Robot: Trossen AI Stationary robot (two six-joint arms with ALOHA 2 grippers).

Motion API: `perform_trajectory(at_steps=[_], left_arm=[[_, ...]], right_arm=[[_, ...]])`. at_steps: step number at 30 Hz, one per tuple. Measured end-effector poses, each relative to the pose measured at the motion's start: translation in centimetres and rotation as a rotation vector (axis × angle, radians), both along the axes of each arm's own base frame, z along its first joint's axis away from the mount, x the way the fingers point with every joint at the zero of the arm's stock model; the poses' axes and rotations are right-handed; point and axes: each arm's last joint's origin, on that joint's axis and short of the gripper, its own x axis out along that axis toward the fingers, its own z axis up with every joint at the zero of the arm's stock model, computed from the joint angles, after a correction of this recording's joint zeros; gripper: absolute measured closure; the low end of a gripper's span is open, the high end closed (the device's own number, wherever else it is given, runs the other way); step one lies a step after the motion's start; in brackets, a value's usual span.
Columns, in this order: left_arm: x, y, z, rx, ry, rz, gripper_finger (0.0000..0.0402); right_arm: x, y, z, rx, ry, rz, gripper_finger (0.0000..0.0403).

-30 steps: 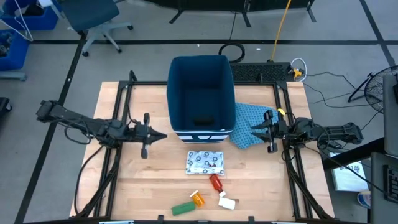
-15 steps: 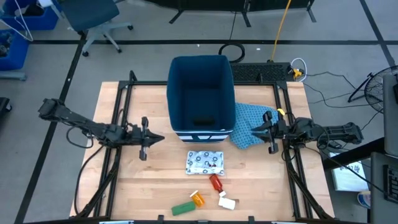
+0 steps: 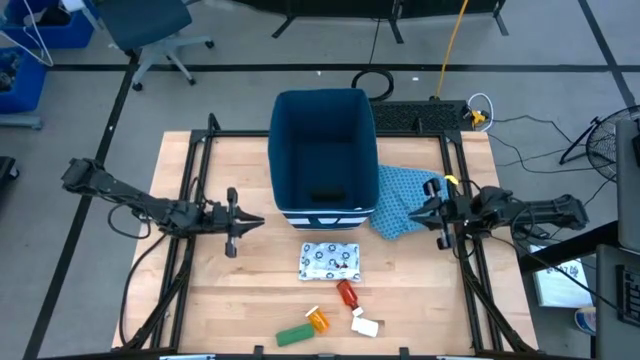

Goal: Pick & place medical supplies in basket/bin
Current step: Put the white medicine bottle into the blue bin

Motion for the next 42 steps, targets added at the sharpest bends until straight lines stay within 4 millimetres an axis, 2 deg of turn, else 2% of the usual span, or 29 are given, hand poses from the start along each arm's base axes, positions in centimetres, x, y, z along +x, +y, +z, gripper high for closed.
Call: perform_trajectory(at_steps=[4, 10, 14, 18, 23, 27, 32, 36, 42], left_arm=[[0.0, 0.0, 0.0, 0.013, -0.001, 0.004, 0.0372], [0.0, 0.0, 0.0, 0.060, 0.000, 0.007, 0.0387], [0.0, 0.1, 0.2, 0.088, -0.016, 0.033, 0.0398], [0.0, 0.2, 0.4, 0.083, -0.031, 0.068, 0.0388], [0.0, 0.2, 0.4, 0.090, -0.032, 0.085, 0.0370], [0.0, 0.3, 0.4, 0.090, -0.031, 0.088, 0.0365], [0.0, 0.3, 0.4, 0.089, -0.032, 0.091, 0.0366], [0.0, 0.3, 0.4, 0.089, -0.032, 0.091, 0.0366], [0.0, 0.3, 0.4, 0.088, -0.032, 0.091, 0.0366]], right_arm=[[1.2, 0.6, 1.7, 0.002, 0.066, 0.051, 0.0398], [4.3, 2.4, 5.0, -0.062, 0.161, 0.091, 0.0402], [6.7, 4.4, 7.0, -0.073, 0.217, 0.113, 0.0396], [8.9, 7.3, 8.4, -0.094, 0.334, 0.070, 0.0369], [11.1, 12.3, 8.4, -0.123, 0.530, -0.010, 0.0315], [12.3, 17.1, 8.3, -0.148, 0.592, -0.060, 0.0278], [13.2, 22.4, 7.5, -0.152, 0.631, -0.120, 0.0256], [13.8, 24.9, 5.8, -0.061, 0.752, -0.134, 0.0234], [15.4, 26.8, 3.6, 0.036, 1.069, -0.162, 0.0186]])
